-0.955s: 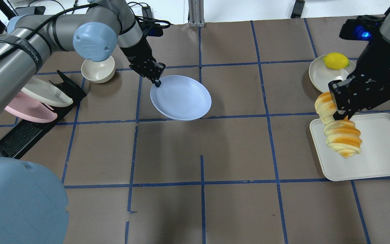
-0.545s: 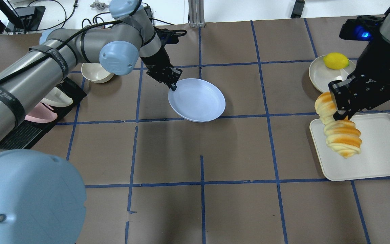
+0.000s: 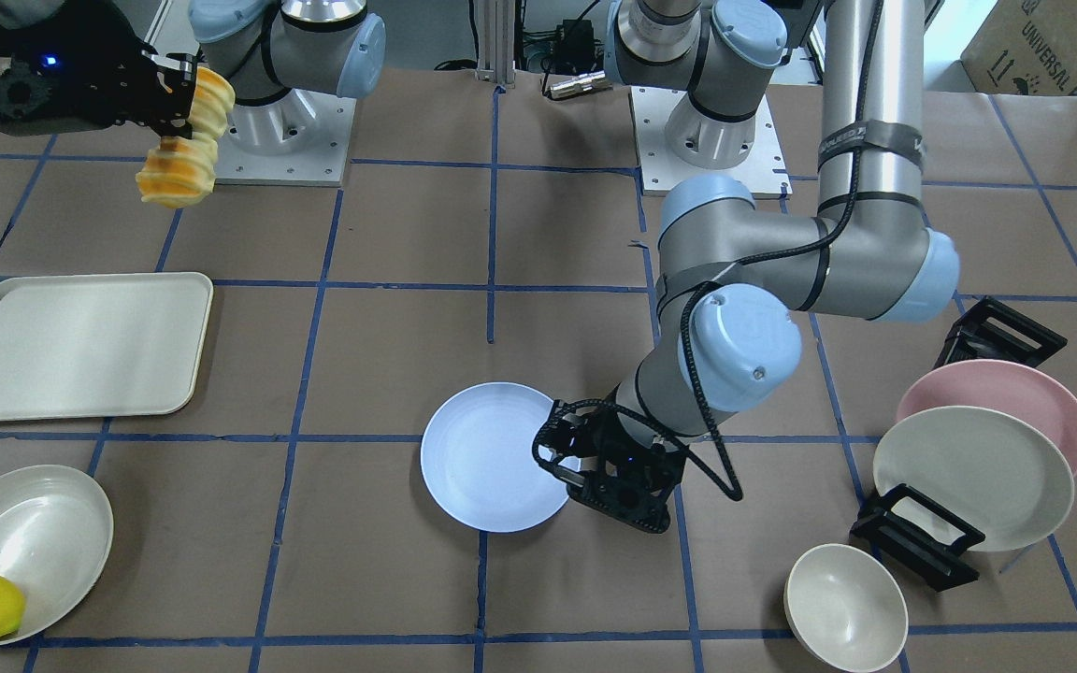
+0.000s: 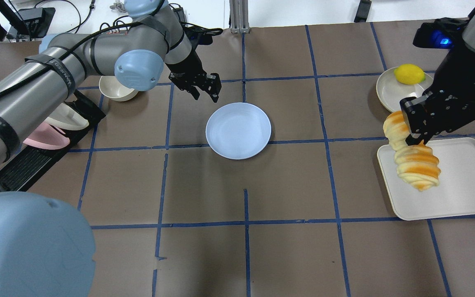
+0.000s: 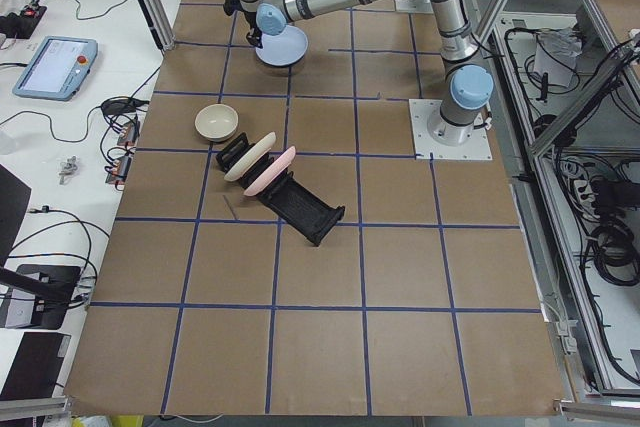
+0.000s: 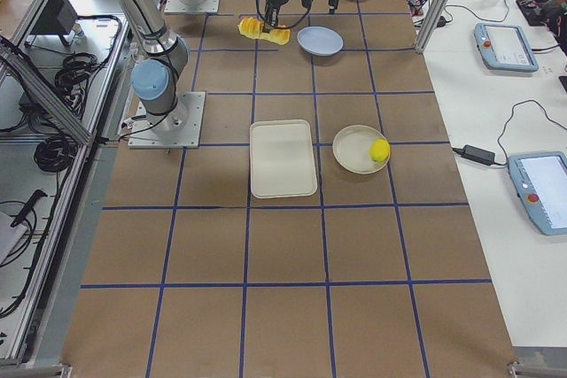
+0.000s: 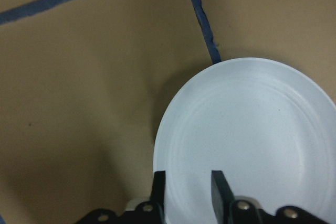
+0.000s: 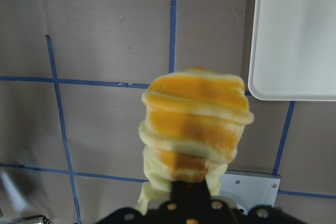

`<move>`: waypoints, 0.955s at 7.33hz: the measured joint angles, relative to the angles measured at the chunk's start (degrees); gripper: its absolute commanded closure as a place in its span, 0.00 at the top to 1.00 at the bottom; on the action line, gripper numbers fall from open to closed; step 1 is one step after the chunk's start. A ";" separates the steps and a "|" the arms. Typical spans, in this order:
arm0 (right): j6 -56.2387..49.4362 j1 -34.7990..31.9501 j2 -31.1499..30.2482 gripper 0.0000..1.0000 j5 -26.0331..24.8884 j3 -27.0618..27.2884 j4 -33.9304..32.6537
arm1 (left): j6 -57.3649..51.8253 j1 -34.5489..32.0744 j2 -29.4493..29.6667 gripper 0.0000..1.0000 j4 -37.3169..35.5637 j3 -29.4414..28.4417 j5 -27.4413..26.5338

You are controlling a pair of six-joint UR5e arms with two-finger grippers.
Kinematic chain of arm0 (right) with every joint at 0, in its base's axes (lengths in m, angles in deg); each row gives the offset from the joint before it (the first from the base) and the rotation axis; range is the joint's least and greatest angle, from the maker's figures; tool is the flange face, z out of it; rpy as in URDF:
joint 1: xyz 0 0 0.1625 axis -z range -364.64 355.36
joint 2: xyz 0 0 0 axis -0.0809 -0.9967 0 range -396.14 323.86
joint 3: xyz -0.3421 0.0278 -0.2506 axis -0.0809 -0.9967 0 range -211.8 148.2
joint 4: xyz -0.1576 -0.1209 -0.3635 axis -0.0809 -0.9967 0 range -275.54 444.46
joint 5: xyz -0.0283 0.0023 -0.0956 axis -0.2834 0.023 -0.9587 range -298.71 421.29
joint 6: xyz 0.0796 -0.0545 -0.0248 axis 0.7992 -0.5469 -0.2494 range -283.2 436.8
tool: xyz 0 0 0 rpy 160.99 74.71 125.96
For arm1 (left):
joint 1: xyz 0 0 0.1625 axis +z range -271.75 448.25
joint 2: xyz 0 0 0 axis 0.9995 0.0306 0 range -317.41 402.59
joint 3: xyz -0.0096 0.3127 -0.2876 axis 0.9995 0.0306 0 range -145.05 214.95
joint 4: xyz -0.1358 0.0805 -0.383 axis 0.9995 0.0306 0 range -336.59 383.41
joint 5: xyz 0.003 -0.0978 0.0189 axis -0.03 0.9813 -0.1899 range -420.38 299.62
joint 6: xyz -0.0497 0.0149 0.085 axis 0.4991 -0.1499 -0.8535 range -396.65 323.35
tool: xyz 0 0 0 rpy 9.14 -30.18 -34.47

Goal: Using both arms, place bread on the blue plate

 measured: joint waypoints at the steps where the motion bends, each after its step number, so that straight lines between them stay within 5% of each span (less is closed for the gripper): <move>1: 0.09 0.00 0.06 0.04 0.01 0.02 0.00 | -0.01 1.58 -2.89 1.00 3.54 -0.20 -1.39; 4: 4.85 -5.46 1.78 0.04 0.04 -0.04 -2.91 | 0.00 3.58 -12.86 1.00 13.40 0.53 -7.05; 7: 20.14 -19.22 11.02 0.04 1.03 -0.15 -15.46 | 0.03 3.52 -18.45 1.00 19.28 -0.37 -9.80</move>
